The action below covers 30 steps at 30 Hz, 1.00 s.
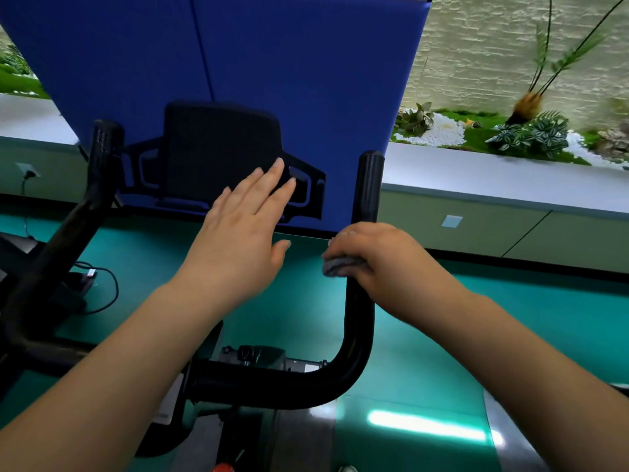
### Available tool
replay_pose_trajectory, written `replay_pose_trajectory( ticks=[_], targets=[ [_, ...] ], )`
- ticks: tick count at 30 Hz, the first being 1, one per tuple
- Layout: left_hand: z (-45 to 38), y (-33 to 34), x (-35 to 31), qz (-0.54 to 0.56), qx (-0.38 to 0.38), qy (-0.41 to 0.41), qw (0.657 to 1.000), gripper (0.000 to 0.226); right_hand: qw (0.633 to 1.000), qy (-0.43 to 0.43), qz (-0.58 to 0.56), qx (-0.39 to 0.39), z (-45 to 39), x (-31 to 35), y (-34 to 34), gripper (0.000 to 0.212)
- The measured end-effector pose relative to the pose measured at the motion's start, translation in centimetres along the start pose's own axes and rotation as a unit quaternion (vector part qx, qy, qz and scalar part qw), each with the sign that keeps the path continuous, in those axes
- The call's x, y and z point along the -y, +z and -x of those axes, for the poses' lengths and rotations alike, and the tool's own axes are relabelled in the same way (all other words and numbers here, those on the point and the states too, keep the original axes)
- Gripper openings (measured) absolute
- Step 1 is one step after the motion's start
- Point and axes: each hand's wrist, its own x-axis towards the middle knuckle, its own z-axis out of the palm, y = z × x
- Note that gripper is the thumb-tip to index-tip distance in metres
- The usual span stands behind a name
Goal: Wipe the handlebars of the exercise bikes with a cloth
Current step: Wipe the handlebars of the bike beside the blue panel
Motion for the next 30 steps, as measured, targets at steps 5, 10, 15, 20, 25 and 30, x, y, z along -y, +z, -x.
replay_pose_trajectory(
  ticks=[5,10,15,20,25,30],
  targets=[
    [0.7,0.2,0.5,-0.010,0.016,-0.008,1.000,0.077,0.998,-0.029,0.015,0.049,2.2,1.9,0.7,0.017],
    [1.3,0.2,0.8,-0.017,0.030,-0.012,0.999,0.077,0.994,-0.018,0.040,0.098,3.7,4.0,1.6,0.025],
    [2.4,0.1,1.1,-0.009,0.045,-0.023,0.999,0.075,0.990,0.035,0.030,0.134,4.3,6.2,1.4,0.028],
    [4.5,-0.1,1.4,-0.002,0.042,-0.024,0.999,0.074,0.988,0.093,-0.074,0.095,5.3,7.4,1.4,0.025],
    [6.1,-0.4,0.9,0.013,0.019,-0.016,1.000,0.067,0.969,0.102,-0.219,-0.060,7.7,7.3,2.5,0.031],
    [6.7,-0.6,-1.1,0.044,-0.022,0.023,0.999,0.054,0.943,0.140,-0.223,-0.203,10.5,4.8,1.4,0.032]
  ],
)
